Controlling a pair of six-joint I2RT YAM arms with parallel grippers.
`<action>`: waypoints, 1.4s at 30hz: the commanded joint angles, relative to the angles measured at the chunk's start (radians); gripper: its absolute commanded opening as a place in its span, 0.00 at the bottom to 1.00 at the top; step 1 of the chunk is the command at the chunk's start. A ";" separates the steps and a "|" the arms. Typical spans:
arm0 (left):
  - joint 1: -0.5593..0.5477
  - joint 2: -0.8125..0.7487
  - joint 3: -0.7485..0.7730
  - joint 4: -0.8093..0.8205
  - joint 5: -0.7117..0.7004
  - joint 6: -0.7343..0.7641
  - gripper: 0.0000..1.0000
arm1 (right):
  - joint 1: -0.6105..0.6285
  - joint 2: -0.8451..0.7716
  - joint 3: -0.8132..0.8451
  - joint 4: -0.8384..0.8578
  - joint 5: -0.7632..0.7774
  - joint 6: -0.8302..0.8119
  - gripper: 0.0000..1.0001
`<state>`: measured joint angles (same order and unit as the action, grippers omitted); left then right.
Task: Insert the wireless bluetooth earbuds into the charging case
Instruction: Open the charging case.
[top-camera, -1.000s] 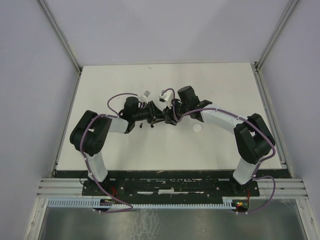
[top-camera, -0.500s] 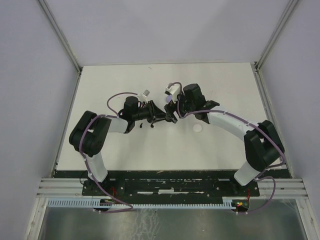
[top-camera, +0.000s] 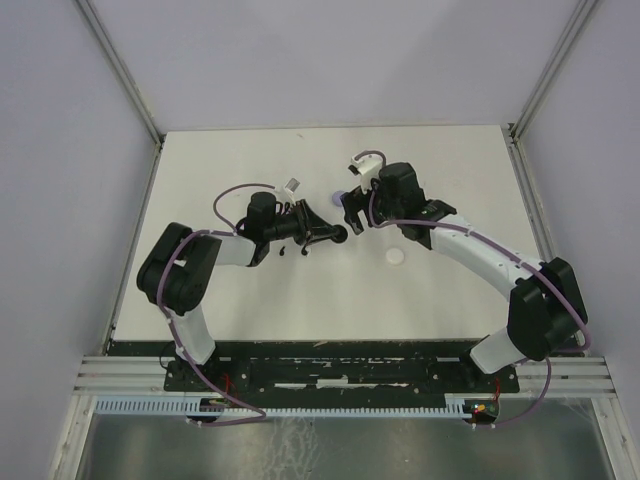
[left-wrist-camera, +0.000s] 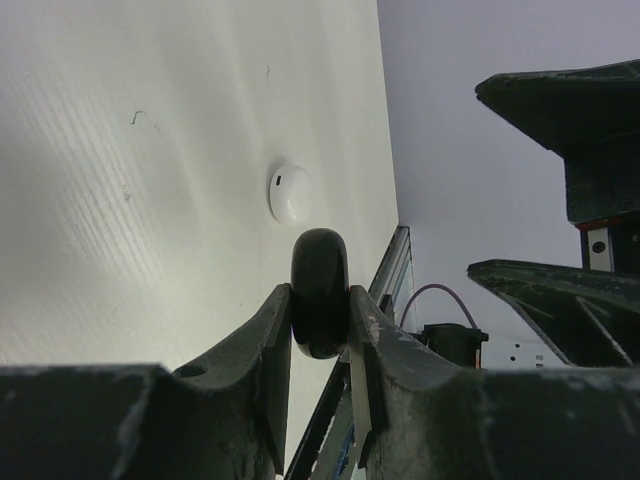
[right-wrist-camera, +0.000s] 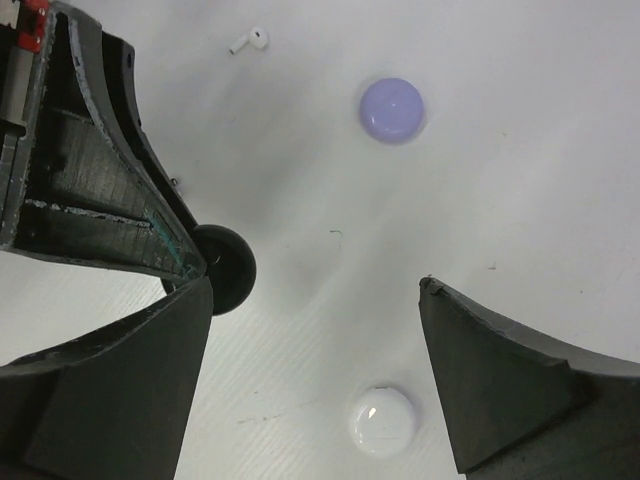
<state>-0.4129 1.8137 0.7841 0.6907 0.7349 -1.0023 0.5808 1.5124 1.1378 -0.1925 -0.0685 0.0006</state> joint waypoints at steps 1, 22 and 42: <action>-0.003 -0.044 0.030 0.044 0.006 0.019 0.08 | 0.003 -0.014 -0.035 0.016 -0.068 -0.010 0.91; -0.015 -0.031 0.042 0.102 0.124 -0.029 0.08 | 0.070 0.099 0.008 -0.011 -0.177 -0.120 0.88; -0.023 -0.047 0.028 0.086 0.095 -0.023 0.33 | 0.071 0.101 0.006 0.011 -0.126 -0.099 0.39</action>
<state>-0.4305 1.8111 0.8108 0.7425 0.8356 -1.0142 0.6506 1.6207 1.1091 -0.2337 -0.2234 -0.1017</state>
